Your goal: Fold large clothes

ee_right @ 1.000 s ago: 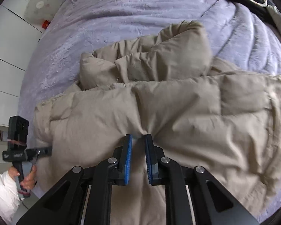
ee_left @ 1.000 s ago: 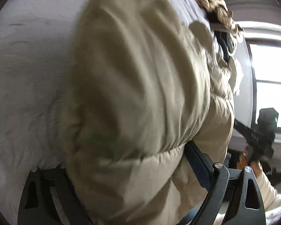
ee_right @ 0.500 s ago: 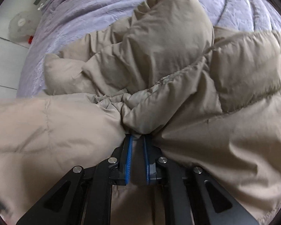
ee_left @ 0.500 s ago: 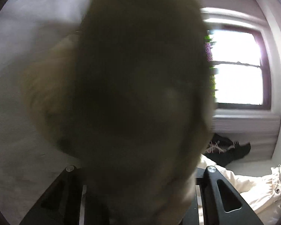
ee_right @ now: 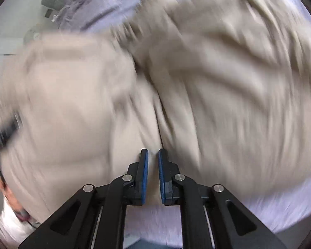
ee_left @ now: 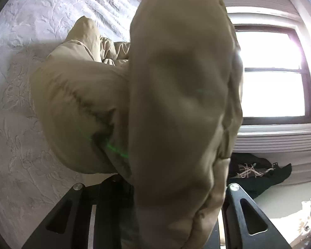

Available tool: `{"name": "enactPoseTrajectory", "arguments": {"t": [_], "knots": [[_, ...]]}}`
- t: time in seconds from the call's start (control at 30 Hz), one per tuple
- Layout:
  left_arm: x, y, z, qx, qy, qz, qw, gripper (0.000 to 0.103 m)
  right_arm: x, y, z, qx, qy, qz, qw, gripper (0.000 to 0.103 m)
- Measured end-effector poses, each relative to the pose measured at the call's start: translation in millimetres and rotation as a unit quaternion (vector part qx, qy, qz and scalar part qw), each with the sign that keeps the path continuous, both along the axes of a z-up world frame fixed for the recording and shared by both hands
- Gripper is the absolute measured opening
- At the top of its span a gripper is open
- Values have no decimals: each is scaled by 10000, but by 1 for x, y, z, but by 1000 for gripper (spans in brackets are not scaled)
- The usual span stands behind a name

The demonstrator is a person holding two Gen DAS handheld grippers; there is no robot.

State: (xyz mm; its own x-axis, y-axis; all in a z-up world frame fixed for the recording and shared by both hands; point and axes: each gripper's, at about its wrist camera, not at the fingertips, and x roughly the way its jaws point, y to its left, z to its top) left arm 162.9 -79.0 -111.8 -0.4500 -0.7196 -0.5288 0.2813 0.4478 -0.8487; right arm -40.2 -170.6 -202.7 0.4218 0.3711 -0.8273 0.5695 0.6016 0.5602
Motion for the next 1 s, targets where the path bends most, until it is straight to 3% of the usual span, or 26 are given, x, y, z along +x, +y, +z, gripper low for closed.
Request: {"name": "enactPoseTrajectory", "arguments": {"t": [0.17,0.37,0.47,0.57,0.67,0.73,0.77,0.8,0.9,1.0], "knots": [[-28,-42,23,388,-312,-299,9983,30,-18,8,-52,548,-6,-266,9981,8],[-78,-133,36,797,-654,-956,9901,31,-38,-14,-80,1368,-433,-451,9886,2],[-103,-174,30,826,-732,-1150,9872,51,-49,-24,-88,1767,-636,-520,9808,2],[-118,-208,19,732,-629,-1258,9873,63,-66,-37,-79,1946,-734,-572,9765,2],[-124,-232,6,657,-337,-1174,9903,65,-109,-62,-55,1909,-970,-840,9732,3],[-127,-246,-6,688,-185,-1137,9910,73,-145,-83,-40,1725,-1019,-1149,9730,22],[-130,-252,-10,745,-183,-1105,9909,74,-166,-96,-30,1506,-976,-1352,9744,60],[-127,-263,-9,812,-200,-1087,9906,74,-188,-109,-19,1238,-948,-1565,9753,84],[-142,-280,-16,1057,-389,-1170,9867,75,-234,-132,17,659,-1075,-1884,9740,85],[-159,-291,-18,1174,-498,-1346,9827,81,-260,-130,63,-68,-1351,-1613,9776,87]]}}
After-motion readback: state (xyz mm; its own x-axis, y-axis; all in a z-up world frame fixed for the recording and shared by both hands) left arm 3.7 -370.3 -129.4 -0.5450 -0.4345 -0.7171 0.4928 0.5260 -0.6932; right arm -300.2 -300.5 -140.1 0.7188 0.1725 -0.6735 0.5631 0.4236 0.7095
